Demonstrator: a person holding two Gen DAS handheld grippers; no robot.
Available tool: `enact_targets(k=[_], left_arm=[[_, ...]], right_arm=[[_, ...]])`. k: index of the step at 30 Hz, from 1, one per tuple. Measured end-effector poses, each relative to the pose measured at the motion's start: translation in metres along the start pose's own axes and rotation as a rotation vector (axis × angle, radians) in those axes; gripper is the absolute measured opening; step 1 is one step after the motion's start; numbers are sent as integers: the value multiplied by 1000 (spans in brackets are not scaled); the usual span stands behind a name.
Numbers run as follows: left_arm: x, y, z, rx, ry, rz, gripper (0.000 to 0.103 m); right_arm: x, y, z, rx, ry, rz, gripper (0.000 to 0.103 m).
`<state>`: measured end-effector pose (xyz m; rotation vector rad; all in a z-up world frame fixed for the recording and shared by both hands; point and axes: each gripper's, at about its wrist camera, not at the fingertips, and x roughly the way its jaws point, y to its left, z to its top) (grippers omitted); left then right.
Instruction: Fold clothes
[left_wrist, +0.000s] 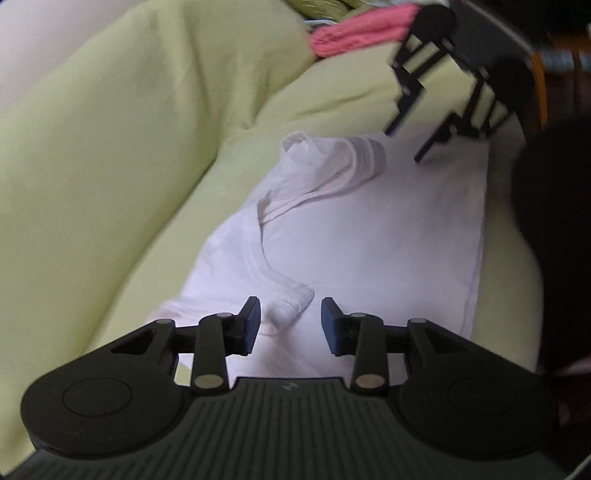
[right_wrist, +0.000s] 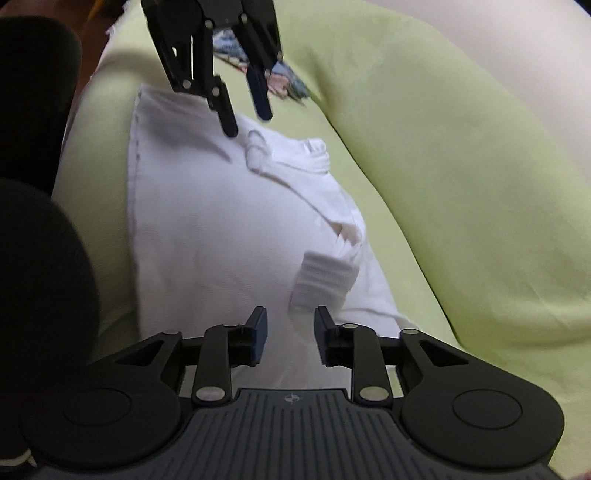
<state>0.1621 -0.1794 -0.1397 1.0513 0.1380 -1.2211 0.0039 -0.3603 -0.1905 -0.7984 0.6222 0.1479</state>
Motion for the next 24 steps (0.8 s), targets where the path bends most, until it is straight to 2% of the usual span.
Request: enact_targets(k=[1,5,7,9,11,15,17,19,21,22,23,24], left_arm=[[5,-5,3,45,11,26,34],[31,-22,6,227,63,104,34],[42,-28,5,318,82,118,34],[49,-33,5,366,85,115,31],[54,-36,6,386,80,109,26],[56,-32,5,355,75,94,25],[52,-30,4,332,73,86,25],[51,-29,4,309,72,78,25],[46,-26,3,270,72,64,24],[38,-24,1,243,74,50,20],[35,-21,1,214,75,33,14],[34,-18,2,187,77,17,11]], right_arm=[[1,2,3,-7,7,-25,35],[15,10,21,-50,18,-73,36],[27,6,24,-54,47,-69,39],[37,-1,24,-12,60,-65,39],[44,-13,26,78,60,-54,39],[48,-41,27,314,30,-7,48],[50,-52,26,426,19,15,49],[49,-53,29,481,7,22,49],[48,-40,36,449,26,33,43],[47,-37,35,419,42,49,23],[47,-34,35,387,57,60,12],[46,-29,38,342,65,54,7]])
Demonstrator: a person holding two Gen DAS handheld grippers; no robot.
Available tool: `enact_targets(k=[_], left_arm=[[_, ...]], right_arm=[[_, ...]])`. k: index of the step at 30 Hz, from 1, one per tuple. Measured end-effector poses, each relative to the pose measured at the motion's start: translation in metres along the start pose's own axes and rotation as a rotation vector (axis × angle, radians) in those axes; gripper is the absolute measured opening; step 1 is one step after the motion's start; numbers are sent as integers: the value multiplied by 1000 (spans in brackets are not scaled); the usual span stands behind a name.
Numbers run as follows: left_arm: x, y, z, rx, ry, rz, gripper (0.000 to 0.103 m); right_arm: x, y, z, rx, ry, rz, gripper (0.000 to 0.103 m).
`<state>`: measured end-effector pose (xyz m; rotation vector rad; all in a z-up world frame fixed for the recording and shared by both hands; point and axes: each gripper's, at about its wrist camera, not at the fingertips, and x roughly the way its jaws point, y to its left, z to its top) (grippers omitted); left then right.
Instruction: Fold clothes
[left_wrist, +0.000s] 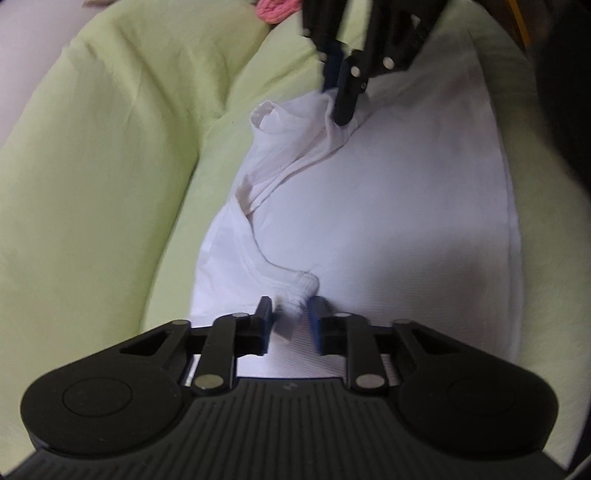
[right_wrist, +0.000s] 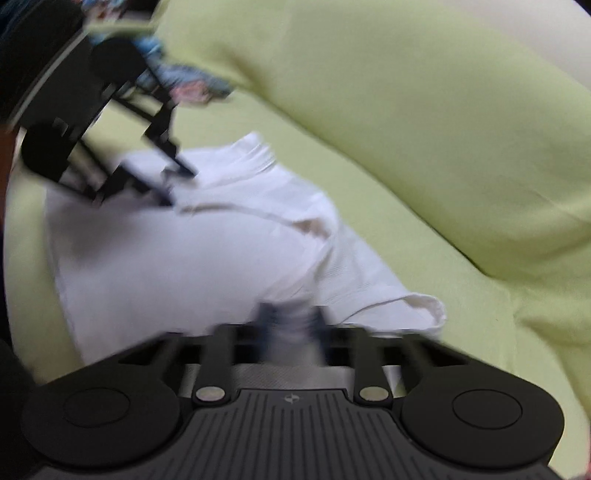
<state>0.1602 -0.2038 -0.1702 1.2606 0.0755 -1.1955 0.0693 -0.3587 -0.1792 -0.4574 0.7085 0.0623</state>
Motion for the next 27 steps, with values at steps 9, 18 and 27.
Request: enact_targets(k=[9,18,27], left_arm=[[-42,14,0,-150,-56,-37,9],[-65,-23,-1,-114,-38,-27,9],[-72,-56,3,-63,-29,-32,9]], right_arm=[[-46,53,-5,-710,2,-226,6],[-60,65,-32,-655,48,-257,5],[-67,84,-43,-620,113,-181,6]])
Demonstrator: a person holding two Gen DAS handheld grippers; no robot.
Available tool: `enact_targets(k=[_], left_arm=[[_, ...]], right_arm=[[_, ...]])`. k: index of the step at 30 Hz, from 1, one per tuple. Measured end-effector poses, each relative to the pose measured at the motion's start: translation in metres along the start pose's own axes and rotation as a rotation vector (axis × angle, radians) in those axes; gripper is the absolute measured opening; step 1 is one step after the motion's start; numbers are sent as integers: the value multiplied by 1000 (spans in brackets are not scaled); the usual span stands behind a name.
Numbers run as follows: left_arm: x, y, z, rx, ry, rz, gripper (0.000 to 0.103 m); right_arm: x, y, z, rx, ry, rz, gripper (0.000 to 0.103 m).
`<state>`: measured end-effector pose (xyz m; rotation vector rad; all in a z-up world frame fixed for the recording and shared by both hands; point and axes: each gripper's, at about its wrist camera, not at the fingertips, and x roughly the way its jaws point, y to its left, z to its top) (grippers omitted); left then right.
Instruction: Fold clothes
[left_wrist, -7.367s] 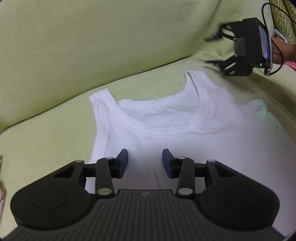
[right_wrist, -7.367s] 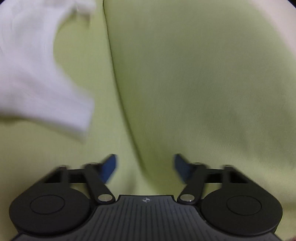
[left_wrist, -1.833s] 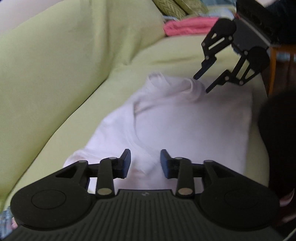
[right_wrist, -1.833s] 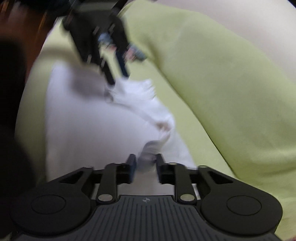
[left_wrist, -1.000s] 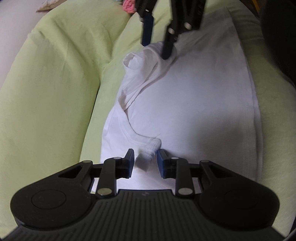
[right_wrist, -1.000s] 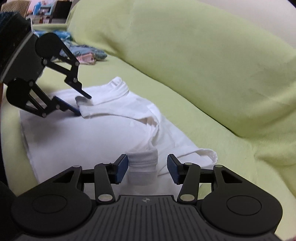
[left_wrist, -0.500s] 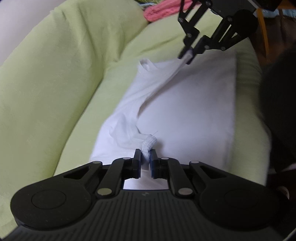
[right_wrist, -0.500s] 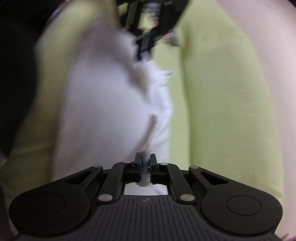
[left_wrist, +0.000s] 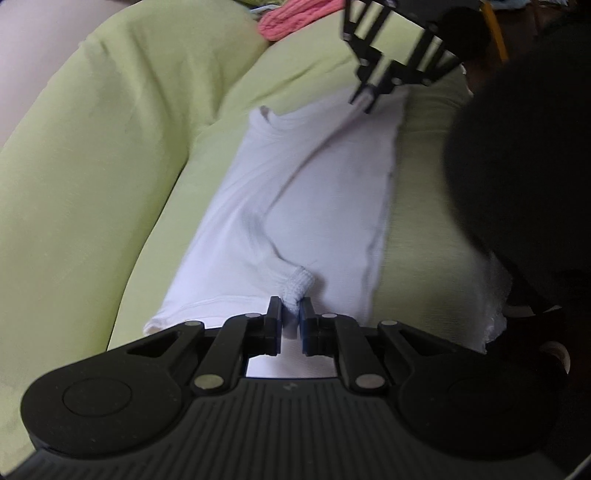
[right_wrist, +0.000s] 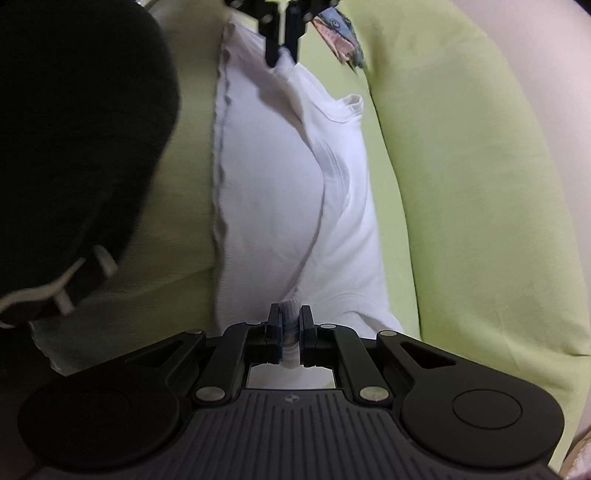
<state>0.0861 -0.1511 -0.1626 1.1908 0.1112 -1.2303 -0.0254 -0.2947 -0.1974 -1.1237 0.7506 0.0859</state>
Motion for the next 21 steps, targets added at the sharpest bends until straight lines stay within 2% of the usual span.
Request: enact_targets(k=[5,11,14,21], left_arm=[[0,-9,3,24,2,6,9],[6,-17,-1,85,29,13,9],[8,-20,-3,84,32,15,8],[-2,-7,0,-41,1,-11,8]], right_arm=[[-3,-6,0,8,11,-14,6],[1,1,-5,-2,14,2,6],[1,2,-6,6,9,12,6],[-6,-5,-12,22,1,0,6]])
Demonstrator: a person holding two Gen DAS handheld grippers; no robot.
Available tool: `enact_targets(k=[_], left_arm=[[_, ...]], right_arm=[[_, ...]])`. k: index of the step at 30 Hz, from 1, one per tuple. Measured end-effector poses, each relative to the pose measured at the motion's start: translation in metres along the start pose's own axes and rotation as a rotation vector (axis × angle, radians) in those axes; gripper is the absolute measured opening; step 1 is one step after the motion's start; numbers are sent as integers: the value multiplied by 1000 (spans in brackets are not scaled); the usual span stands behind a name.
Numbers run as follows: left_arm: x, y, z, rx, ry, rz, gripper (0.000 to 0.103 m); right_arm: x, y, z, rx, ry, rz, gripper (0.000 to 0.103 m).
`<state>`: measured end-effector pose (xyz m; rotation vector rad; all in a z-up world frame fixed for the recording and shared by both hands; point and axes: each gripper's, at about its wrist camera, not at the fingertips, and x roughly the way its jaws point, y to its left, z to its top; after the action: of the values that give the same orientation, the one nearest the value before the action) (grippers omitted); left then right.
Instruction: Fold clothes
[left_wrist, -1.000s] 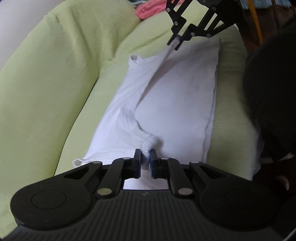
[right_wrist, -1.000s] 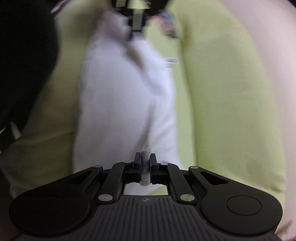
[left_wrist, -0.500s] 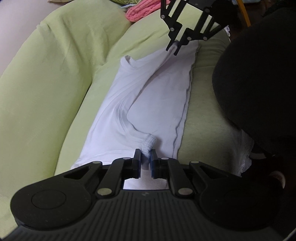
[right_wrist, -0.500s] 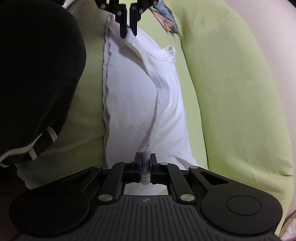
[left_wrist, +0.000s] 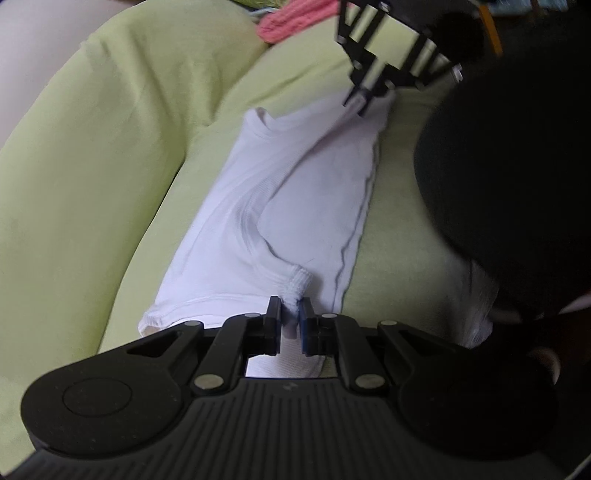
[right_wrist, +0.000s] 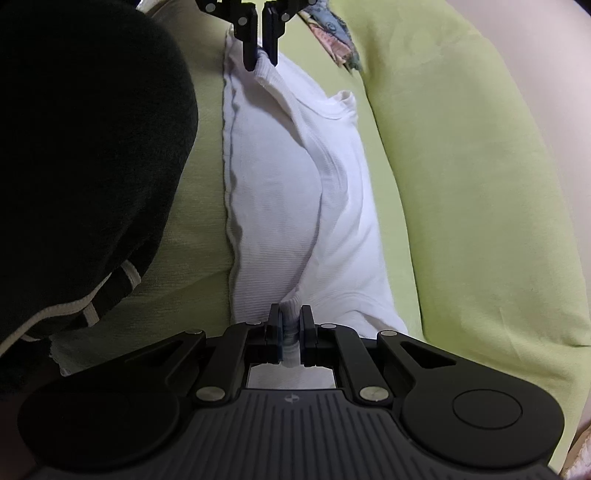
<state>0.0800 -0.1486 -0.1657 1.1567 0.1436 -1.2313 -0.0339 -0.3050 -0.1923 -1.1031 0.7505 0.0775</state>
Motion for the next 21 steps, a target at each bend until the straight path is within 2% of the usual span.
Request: enact_targets(k=[3,5,6,9,11,13,15,17,18,20,21], left_arm=[[6,-6,-3,21,21,0,8],[11,-11,-5,20,29,-1,5],[12,-12,-4,13,26,-1,5],[11,-8,0,-6,38,-9,7],[0,3,-1,-38,35,-54,16],[-14,20,-2,-97,30,-84,16],[-26,36,-1,-158,15,-75,16],[-28,49,10,-214,-11,-46,16],[-25,51,17,-231,-21,-31,16],[-10,48,35,-220,-30,-1,16],[1,41,43,-192,-19,9,16]], right_arm=[[2,2,-4,-11,12,16,6],[5,4,-7,-9,17,27,10],[5,5,-8,-7,19,32,16],[4,-1,-10,17,24,38,18],[-4,-16,-15,96,26,76,29],[-15,-38,-21,206,23,124,51],[-29,-64,-29,349,-2,161,52],[-38,-87,-31,458,-44,149,50],[-39,-93,-27,481,-71,132,49],[-32,-97,-12,473,-113,88,39],[-23,-94,-3,435,-122,73,31]])
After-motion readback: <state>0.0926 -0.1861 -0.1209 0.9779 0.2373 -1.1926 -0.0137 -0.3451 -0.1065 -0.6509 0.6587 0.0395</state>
